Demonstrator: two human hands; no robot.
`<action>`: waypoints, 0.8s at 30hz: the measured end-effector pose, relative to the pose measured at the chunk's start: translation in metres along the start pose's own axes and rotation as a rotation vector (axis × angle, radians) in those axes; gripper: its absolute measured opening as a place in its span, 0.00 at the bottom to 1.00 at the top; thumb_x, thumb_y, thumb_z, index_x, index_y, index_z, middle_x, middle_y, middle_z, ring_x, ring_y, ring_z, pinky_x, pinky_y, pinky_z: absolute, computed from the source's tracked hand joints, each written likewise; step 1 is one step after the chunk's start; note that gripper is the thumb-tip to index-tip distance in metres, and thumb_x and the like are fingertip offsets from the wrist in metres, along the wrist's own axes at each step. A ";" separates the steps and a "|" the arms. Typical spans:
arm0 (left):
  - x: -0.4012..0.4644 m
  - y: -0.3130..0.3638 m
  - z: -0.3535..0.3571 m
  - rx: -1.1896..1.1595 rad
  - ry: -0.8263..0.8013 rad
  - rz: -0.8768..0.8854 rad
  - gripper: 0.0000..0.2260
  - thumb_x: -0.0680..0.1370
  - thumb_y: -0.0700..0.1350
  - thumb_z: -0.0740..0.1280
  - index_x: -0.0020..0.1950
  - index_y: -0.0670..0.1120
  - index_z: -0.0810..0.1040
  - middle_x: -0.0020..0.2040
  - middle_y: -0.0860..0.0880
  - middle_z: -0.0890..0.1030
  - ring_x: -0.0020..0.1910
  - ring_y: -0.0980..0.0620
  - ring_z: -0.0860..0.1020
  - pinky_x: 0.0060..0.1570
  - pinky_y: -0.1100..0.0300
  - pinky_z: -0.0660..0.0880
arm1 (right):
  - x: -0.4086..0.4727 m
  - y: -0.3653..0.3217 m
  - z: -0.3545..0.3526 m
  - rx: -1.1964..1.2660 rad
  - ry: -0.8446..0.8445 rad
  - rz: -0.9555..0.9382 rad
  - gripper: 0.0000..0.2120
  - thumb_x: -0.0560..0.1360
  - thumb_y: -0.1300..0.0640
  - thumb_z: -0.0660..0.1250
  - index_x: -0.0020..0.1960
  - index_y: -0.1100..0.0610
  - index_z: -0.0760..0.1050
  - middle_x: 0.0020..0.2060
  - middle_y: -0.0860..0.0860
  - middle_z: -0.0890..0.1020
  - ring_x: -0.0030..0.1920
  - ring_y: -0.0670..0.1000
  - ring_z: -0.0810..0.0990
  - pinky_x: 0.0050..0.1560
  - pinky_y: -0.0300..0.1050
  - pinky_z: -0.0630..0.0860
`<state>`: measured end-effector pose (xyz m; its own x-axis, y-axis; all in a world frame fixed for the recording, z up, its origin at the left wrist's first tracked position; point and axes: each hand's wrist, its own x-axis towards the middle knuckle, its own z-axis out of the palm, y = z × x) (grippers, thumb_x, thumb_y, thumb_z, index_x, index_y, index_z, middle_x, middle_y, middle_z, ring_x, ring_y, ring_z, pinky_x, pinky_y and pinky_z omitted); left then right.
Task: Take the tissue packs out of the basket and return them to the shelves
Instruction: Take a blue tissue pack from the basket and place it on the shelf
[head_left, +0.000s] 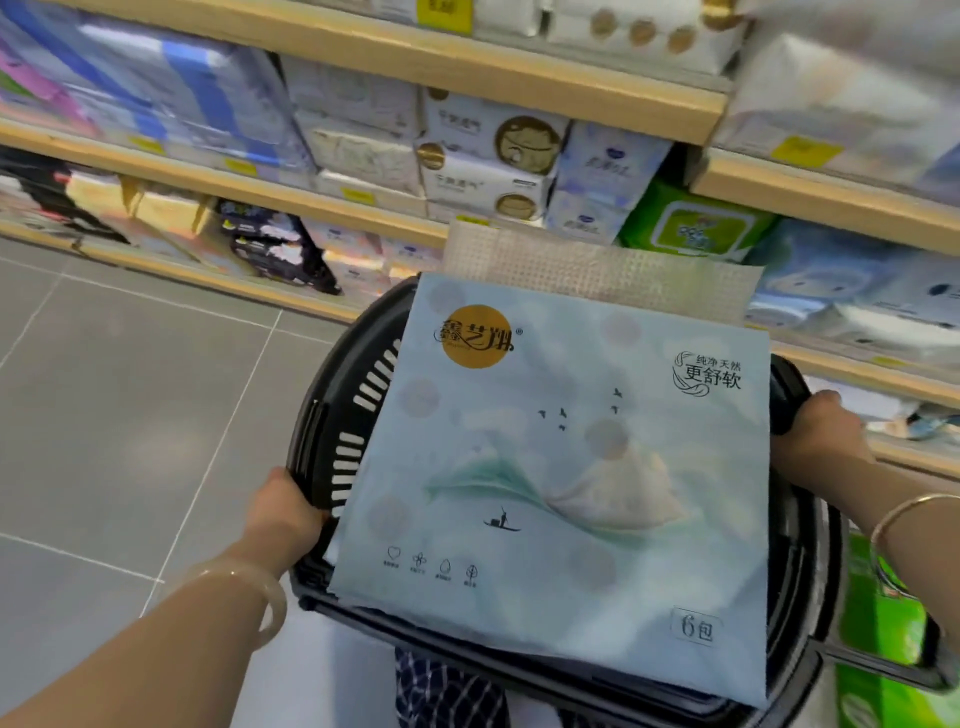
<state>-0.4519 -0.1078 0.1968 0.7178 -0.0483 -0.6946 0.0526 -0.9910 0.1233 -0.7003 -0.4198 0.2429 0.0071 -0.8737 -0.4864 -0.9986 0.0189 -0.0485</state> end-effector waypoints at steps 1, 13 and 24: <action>-0.005 0.007 0.007 0.021 -0.004 0.006 0.20 0.74 0.38 0.67 0.63 0.33 0.68 0.60 0.33 0.75 0.59 0.35 0.74 0.53 0.50 0.71 | 0.005 0.011 -0.002 0.002 0.001 0.012 0.30 0.70 0.59 0.73 0.62 0.73 0.63 0.59 0.72 0.73 0.62 0.68 0.72 0.57 0.57 0.71; -0.075 0.106 0.138 -0.001 0.038 -0.081 0.20 0.73 0.36 0.68 0.63 0.33 0.68 0.60 0.33 0.75 0.60 0.35 0.74 0.55 0.49 0.71 | 0.130 0.130 -0.033 0.029 -0.082 0.001 0.31 0.71 0.61 0.72 0.65 0.72 0.61 0.62 0.71 0.70 0.65 0.67 0.69 0.60 0.58 0.69; -0.075 0.174 0.242 -0.058 -0.011 -0.086 0.19 0.72 0.39 0.70 0.60 0.36 0.70 0.57 0.35 0.77 0.57 0.37 0.75 0.46 0.52 0.70 | 0.227 0.206 -0.029 -0.043 -0.036 0.086 0.29 0.72 0.66 0.69 0.66 0.76 0.61 0.61 0.74 0.71 0.64 0.70 0.70 0.61 0.60 0.68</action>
<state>-0.6648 -0.3067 0.0989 0.7010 0.0349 -0.7123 0.1544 -0.9825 0.1038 -0.9059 -0.6286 0.1475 -0.0781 -0.8519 -0.5179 -0.9969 0.0717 0.0323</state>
